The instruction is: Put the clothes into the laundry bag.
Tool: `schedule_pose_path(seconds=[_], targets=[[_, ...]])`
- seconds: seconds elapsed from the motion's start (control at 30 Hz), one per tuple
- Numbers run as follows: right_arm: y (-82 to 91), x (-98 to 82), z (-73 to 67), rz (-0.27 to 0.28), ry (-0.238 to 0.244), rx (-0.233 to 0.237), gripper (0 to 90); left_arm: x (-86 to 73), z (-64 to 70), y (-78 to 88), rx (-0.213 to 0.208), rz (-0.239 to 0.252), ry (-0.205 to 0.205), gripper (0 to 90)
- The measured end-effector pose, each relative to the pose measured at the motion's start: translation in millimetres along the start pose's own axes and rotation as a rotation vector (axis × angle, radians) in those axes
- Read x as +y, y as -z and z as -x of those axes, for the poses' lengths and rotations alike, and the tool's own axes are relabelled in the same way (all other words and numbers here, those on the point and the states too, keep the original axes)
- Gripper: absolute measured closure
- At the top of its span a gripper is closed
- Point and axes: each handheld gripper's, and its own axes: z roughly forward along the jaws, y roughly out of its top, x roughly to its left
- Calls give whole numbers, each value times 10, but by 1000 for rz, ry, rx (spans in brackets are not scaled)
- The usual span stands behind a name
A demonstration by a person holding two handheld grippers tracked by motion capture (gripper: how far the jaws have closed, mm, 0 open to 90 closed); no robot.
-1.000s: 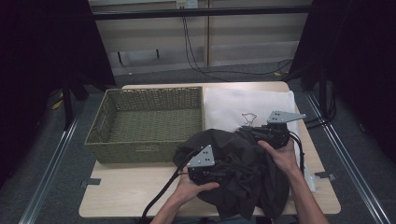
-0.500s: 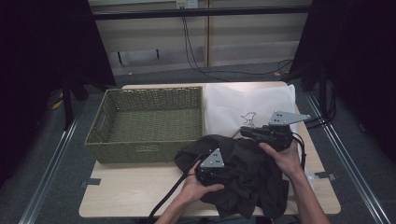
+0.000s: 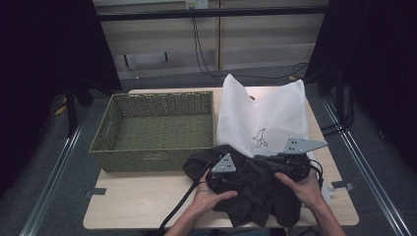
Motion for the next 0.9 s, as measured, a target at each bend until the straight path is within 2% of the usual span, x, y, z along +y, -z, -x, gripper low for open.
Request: schedule_pose_path(seconds=[0.1, 0.17, 0.27, 0.37, 0.43, 0.47, 0.53, 0.6, 0.63, 0.67, 0.7, 0.73, 0.77, 0.8, 0.87, 0.9], targets=[[-37, -44, 45, 0, -5, -6, 890, -21, 24, 41, -4, 36, -13, 642], [-55, -67, 78, -3, -11, -16, 891, -46, 54, 94, -17, 76, -63, 581], [-60, -90, 127, 2, -24, -23, 891, -44, 90, 196, -33, 99, -54, 495], [-67, -102, 157, 0, -28, -31, 891, 24, 157, 359, -17, 119, -75, 449], [-71, -104, 172, -4, -28, -41, 891, 93, 184, 489, -12, 159, -85, 444], [-70, -106, 184, -4, -30, -42, 891, 127, 193, 538, -36, 195, -96, 440], [-72, -106, 198, -2, -35, -41, 891, 198, 207, 570, -69, 230, -119, 441], [-79, -101, 203, -3, -39, -41, 891, 252, 220, 500, -66, 247, -161, 423], [-82, -99, 207, -4, -36, -40, 891, 280, 199, 442, -61, 226, -174, 394], [-81, -97, 210, -3, -37, -42, 891, 293, 163, 354, -99, 206, -162, 355], [-79, -96, 215, -2, -38, -40, 891, 297, 137, 264, -92, 166, -147, 351], [-78, -96, 218, -2, -41, -41, 891, 293, 129, 188, -83, 137, -159, 310], [-76, -97, 223, -4, -38, -45, 891, 274, 131, 124, -112, 130, -152, 267], [-75, -99, 226, -5, -42, -44, 891, 259, 127, 70, -122, 103, -158, 249], [-74, -105, 241, -6, -45, -45, 890, 193, 130, -34, -124, 37, -177, 179], [-74, -107, 248, -7, -51, -44, 890, 147, 123, -83, -126, 29, -185, 164]])
